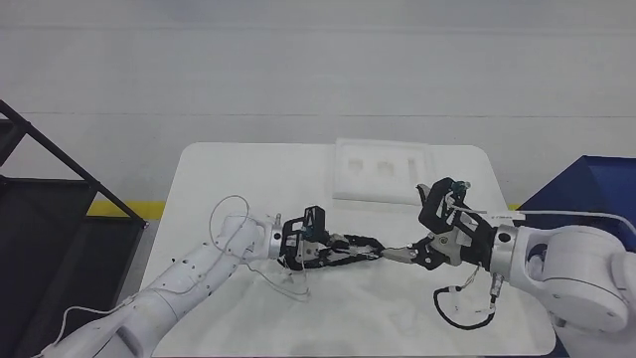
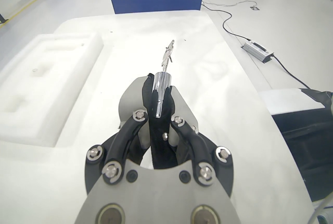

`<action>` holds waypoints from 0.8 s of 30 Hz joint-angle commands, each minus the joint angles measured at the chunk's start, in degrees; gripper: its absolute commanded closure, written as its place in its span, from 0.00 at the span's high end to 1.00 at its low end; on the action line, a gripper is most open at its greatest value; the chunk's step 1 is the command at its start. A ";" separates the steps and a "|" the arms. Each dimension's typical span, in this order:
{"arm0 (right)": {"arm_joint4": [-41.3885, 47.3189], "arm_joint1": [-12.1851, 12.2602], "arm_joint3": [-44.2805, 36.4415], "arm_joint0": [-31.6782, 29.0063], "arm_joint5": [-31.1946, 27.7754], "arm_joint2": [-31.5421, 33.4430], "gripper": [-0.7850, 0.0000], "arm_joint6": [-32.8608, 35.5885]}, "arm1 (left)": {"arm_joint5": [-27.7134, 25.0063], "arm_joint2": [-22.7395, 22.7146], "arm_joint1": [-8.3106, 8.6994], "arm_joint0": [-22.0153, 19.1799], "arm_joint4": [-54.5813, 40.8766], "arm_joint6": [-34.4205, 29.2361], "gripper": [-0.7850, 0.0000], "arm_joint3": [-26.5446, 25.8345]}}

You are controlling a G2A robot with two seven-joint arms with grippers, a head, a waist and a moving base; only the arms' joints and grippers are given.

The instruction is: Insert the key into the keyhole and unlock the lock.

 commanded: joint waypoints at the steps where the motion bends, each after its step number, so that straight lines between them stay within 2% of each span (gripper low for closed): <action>1: 1.44 -0.03 1.14 0.26 -0.22 -0.86 1.00 0.22 | -0.52 1.27 -0.81 -0.26 0.23 0.18 0.00 1.16; 3: 2.45 -0.10 2.38 0.72 -0.44 -1.58 1.00 -0.11 | -1.07 2.02 -1.38 -0.45 0.13 0.35 0.00 2.07; 4: 3.26 -0.17 3.69 1.07 -0.74 -2.33 1.00 -0.49 | -1.95 2.64 -1.84 -0.60 -0.05 0.29 0.32 2.85; 5: 3.43 -0.20 4.26 1.34 -0.97 -2.68 1.00 -0.61 | -2.17 2.84 -2.05 -0.78 -0.13 0.25 0.50 3.21; 6: 3.77 -0.25 5.09 1.77 -1.42 -3.25 1.00 -0.85 | -2.30 3.05 -2.36 -0.97 -0.39 0.34 1.00 3.75; 10: 4.53 -0.46 8.65 4.26 -4.04 -5.96 1.00 -0.70 | -1.44 3.26 -3.41 -1.69 -1.20 1.76 1.00 5.19; 14: 5.84 -0.70 11.89 7.15 -6.55 -8.55 1.00 -0.23 | -1.05 2.01 -3.46 -3.16 -0.80 4.72 1.00 5.29; 18: 6.98 -0.98 15.21 10.42 -9.03 -10.62 1.00 -0.09 | -2.17 -0.80 -2.44 -5.87 0.85 6.70 1.00 4.23; 21: 8.27 -1.24 17.95 13.69 -11.67 -12.06 1.00 -0.14 | -5.17 -3.65 -1.09 -8.17 2.31 7.83 1.00 2.17; 24: 9.96 -1.45 20.85 17.56 -13.80 -13.00 1.00 0.41 | -5.17 -5.41 0.35 -10.63 2.33 8.09 1.00 0.49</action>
